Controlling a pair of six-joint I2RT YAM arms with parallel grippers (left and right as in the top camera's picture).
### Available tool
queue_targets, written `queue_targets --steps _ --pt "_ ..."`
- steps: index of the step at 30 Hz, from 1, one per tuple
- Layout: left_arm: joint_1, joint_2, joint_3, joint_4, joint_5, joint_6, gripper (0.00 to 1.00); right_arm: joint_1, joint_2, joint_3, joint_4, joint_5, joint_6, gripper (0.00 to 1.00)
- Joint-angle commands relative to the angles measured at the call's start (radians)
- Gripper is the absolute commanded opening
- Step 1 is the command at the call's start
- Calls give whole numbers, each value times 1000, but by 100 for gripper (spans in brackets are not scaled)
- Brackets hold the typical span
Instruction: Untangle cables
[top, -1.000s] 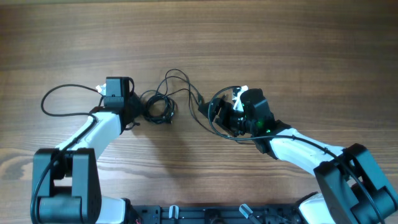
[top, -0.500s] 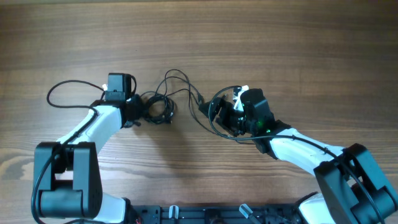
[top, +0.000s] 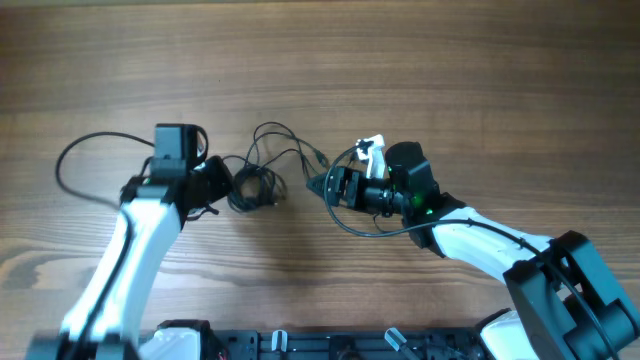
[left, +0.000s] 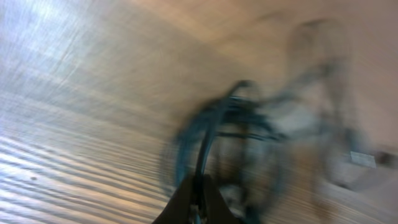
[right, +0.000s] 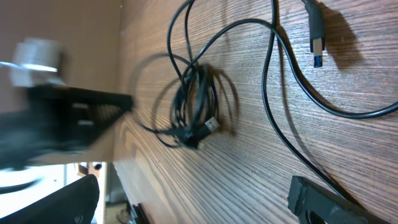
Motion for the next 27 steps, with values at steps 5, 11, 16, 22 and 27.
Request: queue_targets --steps 5,11,16,22,27 --pt "-45 -399 24 190 380 256 4 5 -13 -2 21 21 -41 100" --pt "-45 -425 24 309 589 247 4 5 -13 -2 108 -31 35 100" --pt "-45 -411 24 331 589 213 4 11 -13 -2 204 -85 38 96" --pt "-45 -396 24 381 581 160 4 124 -13 -2 230 -85 -62 87" --pt "-45 -395 24 383 582 111 4 233 -13 -2 202 288 -97 75"
